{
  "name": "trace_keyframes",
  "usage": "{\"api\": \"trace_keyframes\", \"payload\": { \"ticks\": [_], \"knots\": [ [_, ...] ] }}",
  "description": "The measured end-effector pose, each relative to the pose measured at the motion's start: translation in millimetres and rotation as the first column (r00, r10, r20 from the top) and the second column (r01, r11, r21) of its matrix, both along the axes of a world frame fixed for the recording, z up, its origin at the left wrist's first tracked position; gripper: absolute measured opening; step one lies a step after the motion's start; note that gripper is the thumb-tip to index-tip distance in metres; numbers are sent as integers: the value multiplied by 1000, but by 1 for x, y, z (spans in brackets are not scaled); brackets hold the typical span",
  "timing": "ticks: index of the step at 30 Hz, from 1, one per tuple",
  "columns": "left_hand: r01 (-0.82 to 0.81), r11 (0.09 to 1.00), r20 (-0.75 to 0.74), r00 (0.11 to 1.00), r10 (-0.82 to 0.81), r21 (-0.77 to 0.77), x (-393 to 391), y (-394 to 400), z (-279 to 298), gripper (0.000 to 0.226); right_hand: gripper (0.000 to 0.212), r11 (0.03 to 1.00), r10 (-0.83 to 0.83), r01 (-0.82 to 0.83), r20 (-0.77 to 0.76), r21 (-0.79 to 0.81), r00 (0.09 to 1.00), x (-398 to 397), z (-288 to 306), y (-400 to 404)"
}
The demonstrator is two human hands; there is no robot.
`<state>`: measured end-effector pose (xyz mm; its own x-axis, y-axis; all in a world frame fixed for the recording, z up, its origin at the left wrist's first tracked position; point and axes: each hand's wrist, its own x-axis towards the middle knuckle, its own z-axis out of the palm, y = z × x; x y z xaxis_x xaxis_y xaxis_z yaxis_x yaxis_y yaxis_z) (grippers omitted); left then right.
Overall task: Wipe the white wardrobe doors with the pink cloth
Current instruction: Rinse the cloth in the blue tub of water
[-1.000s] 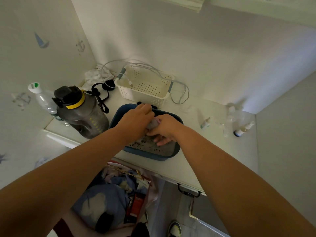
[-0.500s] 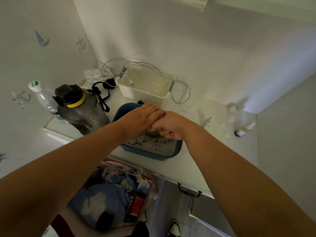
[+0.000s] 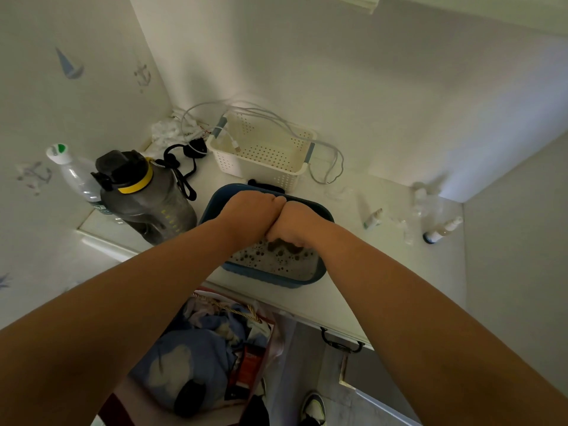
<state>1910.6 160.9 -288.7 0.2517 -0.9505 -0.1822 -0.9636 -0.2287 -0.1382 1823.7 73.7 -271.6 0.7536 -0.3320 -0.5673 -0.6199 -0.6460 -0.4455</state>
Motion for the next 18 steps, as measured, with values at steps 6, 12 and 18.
{"api": "trace_keyframes", "payload": {
  "ticks": [6, 12, 18],
  "knots": [
    [-103, 972, -4, 994, 106, 210, -5, -10, 6, 32, 23, 985, -20, 8, -70, -171, 997, 8, -20, 2],
    [-126, 972, -76, 987, 143, 196, -4, -9, 6, 26, 19, 964, -49, 69, 83, -257, 995, -1, -26, 5],
    [-144, 973, -156, 973, 173, 179, -6, -7, 3, 26, 19, 960, -52, 80, 110, -268, 993, -5, -23, 9]
  ]
}}
